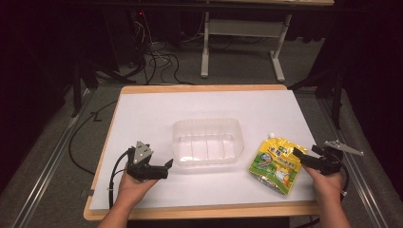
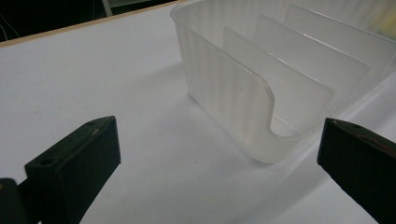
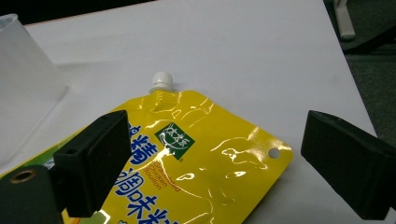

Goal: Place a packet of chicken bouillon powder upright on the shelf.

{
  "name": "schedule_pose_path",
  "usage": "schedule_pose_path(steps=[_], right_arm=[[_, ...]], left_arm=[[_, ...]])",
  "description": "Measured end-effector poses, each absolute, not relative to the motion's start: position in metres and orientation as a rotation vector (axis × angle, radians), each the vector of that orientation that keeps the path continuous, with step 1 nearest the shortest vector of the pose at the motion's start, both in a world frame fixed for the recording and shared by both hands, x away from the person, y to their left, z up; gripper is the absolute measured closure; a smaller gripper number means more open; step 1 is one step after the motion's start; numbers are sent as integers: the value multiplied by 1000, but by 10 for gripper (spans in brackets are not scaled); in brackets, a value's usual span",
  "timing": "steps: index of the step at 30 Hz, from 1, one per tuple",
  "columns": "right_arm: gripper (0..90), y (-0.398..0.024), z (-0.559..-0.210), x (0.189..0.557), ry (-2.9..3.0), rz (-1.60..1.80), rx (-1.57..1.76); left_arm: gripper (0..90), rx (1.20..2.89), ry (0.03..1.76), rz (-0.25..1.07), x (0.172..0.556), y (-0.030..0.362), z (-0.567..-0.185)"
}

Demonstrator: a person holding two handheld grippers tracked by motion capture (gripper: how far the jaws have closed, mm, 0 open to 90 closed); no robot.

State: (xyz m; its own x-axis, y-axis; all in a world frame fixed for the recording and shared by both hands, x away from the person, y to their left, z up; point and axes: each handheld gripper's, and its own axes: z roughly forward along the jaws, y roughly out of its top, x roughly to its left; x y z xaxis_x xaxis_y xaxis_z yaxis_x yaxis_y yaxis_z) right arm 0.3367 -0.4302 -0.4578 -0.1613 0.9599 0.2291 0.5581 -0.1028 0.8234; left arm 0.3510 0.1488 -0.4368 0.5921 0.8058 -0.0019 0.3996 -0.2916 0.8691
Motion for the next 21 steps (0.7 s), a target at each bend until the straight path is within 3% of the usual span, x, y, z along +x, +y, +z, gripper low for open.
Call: schedule_pose_path(steps=[14, 21], right_arm=[[188, -446, -476, 357, 1716, 1212, 1926], [285, -450, -478, 357, 1721, 1300, 1948]], left_arm=[[2, 1926, 962, 551, 351, 147, -439], [4, 1927, 958, 550, 351, 147, -439]])
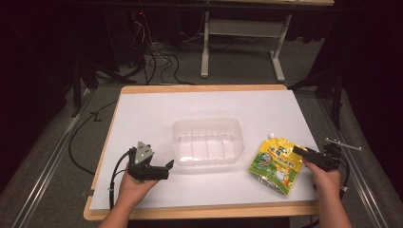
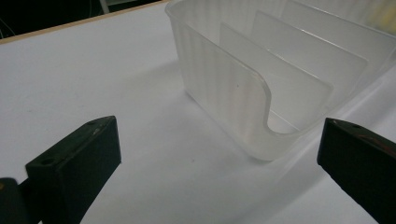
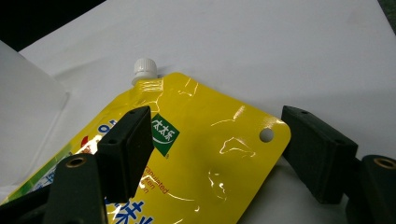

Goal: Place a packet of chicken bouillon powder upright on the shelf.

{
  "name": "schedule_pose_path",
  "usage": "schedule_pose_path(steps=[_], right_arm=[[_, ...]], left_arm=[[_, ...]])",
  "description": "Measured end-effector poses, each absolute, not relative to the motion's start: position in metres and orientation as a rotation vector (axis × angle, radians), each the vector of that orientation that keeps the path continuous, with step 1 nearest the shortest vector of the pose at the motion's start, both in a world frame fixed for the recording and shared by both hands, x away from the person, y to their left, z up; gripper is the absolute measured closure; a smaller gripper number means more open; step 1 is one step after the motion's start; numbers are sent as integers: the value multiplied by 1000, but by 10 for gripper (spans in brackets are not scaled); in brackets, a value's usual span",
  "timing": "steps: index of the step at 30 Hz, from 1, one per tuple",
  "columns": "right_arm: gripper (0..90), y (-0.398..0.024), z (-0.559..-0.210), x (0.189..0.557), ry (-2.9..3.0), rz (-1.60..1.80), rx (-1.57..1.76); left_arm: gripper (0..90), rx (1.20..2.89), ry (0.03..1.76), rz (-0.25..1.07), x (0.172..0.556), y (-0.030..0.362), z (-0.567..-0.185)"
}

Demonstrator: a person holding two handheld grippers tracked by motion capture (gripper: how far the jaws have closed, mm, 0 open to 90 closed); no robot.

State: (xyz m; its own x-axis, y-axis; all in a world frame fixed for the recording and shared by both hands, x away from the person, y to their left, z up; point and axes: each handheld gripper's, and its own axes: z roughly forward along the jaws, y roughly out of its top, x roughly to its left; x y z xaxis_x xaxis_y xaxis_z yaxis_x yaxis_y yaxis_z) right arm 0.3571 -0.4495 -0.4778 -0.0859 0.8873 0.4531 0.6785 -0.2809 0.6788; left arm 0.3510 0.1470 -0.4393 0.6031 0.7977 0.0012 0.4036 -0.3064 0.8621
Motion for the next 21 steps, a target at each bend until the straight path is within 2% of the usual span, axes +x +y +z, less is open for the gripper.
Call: schedule_pose_path(steps=[1, 2, 3, 8, 18, 20, 21], right_arm=[[346, -450, -477, 355, 1698, 1334, 1934], [346, -450, -477, 355, 1698, 1334, 1934], [424, -452, -474, 351, 1677, 1406, 1891], [532, -445, -466, 344, 1703, 1513, 1798], [542, -446, -481, 355, 1757, 1331, 1990], [620, -443, -480, 355, 1792, 1292, 1959], [620, -443, -480, 355, 1792, 1292, 1959]], left_arm=[[4, 1924, 958, 546, 351, 147, -439], [4, 1924, 958, 546, 351, 147, -439], [4, 1923, 957, 546, 351, 147, -439], [5, 1924, 951, 544, 351, 147, -439], [6, 1932, 944, 539, 351, 146, -440], [7, 1931, 942, 532, 351, 145, -440], [9, 1931, 942, 532, 351, 145, -440]])
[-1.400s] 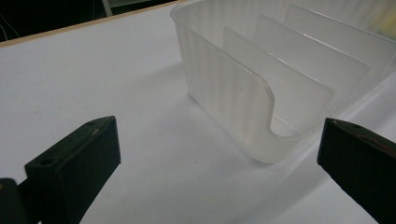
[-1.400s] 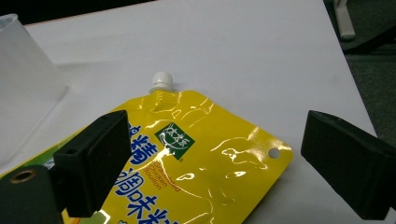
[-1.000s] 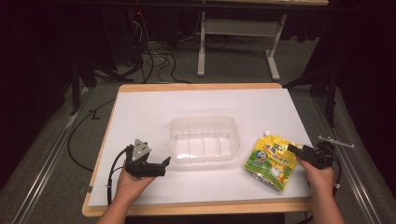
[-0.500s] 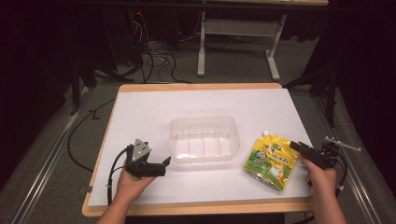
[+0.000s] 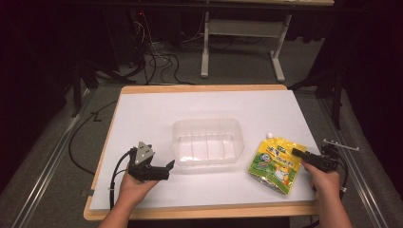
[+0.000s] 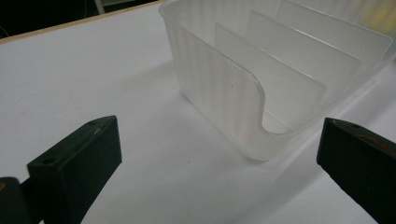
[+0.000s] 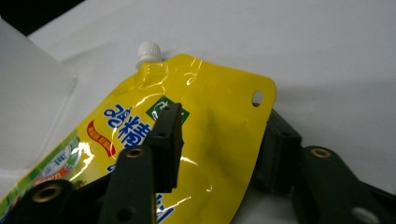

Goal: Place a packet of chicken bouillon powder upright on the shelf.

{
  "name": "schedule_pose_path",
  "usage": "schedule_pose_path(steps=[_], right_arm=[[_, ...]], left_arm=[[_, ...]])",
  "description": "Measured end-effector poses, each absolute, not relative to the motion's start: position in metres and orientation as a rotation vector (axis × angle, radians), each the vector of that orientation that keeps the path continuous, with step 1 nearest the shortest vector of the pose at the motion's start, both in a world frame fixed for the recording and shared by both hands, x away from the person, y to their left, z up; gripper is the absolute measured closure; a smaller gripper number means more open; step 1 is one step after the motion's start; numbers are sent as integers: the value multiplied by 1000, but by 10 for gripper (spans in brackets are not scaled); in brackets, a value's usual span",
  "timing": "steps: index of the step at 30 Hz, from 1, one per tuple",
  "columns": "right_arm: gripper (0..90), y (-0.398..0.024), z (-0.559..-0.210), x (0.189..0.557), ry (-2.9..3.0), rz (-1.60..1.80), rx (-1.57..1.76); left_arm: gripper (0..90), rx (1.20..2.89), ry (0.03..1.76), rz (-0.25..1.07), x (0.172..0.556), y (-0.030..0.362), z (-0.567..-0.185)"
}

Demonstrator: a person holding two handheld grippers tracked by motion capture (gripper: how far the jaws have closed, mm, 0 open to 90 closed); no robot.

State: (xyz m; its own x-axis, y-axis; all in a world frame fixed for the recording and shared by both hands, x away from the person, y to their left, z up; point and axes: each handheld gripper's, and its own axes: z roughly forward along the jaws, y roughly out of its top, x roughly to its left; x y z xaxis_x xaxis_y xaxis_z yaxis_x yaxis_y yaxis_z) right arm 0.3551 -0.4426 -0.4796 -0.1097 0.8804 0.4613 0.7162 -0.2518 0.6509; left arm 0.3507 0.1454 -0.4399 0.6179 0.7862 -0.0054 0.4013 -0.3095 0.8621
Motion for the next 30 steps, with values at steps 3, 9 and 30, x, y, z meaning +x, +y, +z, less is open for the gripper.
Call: schedule_pose_path(steps=[3, 9, 30], right_arm=[[751, -438, -478, 354, 1845, 1268, 1907], [900, -437, -476, 351, 1833, 1251, 1878], [900, -400, -406, 309, 1724, 1409, 1502]], left_arm=[[13, 1933, 928, 525, 349, 144, -439], [28, 1929, 922, 511, 350, 144, -439], [92, 1846, 912, 467, 346, 155, -433]])
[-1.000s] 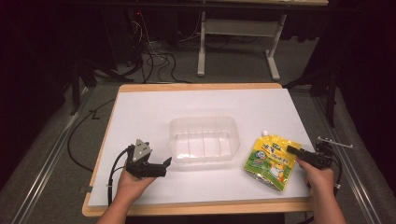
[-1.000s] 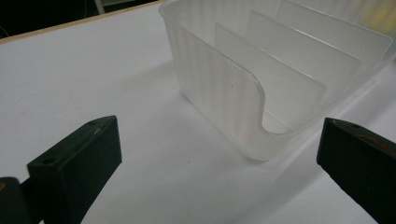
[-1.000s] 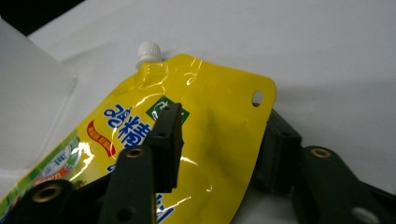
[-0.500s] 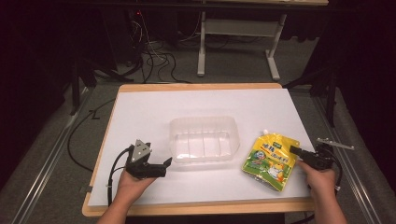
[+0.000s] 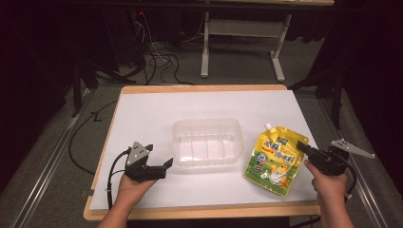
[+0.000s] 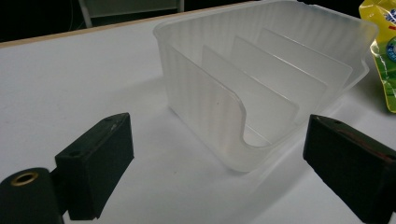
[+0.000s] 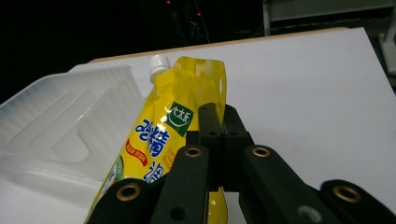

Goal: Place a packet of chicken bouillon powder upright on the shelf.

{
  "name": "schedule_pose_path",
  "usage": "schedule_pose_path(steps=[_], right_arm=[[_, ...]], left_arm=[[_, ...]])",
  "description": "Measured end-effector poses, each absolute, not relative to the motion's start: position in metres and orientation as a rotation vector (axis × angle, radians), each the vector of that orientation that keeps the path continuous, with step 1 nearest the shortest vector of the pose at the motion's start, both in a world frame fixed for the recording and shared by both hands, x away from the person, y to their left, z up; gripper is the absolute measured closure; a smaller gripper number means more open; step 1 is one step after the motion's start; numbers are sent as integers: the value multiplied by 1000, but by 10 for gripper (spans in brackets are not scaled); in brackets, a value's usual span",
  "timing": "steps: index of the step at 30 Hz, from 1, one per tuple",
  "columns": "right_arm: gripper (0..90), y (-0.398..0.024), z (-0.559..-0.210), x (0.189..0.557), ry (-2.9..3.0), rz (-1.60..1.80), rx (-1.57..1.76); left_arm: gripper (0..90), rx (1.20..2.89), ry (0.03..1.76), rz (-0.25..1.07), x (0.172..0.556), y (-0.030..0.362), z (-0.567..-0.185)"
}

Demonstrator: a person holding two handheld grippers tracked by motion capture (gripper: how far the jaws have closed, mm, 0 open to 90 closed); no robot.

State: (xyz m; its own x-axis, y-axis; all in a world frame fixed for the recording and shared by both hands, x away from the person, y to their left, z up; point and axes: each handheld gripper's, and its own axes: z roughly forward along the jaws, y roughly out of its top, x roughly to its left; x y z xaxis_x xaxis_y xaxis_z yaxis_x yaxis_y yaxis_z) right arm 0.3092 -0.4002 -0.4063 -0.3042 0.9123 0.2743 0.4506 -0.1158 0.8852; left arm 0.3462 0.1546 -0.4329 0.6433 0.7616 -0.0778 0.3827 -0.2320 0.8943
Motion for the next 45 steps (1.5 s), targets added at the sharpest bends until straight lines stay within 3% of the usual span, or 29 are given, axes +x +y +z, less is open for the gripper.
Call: schedule_pose_path(steps=[26, 37, 45], right_arm=[[900, -383, -361, 302, 1629, 1461, 1281], [900, -403, -355, 313, 1499, 1441, 1309], [900, -407, -365, 300, 1475, 1388, 1324]], left_arm=[[98, 1843, 931, 514, 340, 160, -433], [108, 1803, 992, 534, 328, 183, -432], [148, 1828, 946, 493, 338, 165, -433]])
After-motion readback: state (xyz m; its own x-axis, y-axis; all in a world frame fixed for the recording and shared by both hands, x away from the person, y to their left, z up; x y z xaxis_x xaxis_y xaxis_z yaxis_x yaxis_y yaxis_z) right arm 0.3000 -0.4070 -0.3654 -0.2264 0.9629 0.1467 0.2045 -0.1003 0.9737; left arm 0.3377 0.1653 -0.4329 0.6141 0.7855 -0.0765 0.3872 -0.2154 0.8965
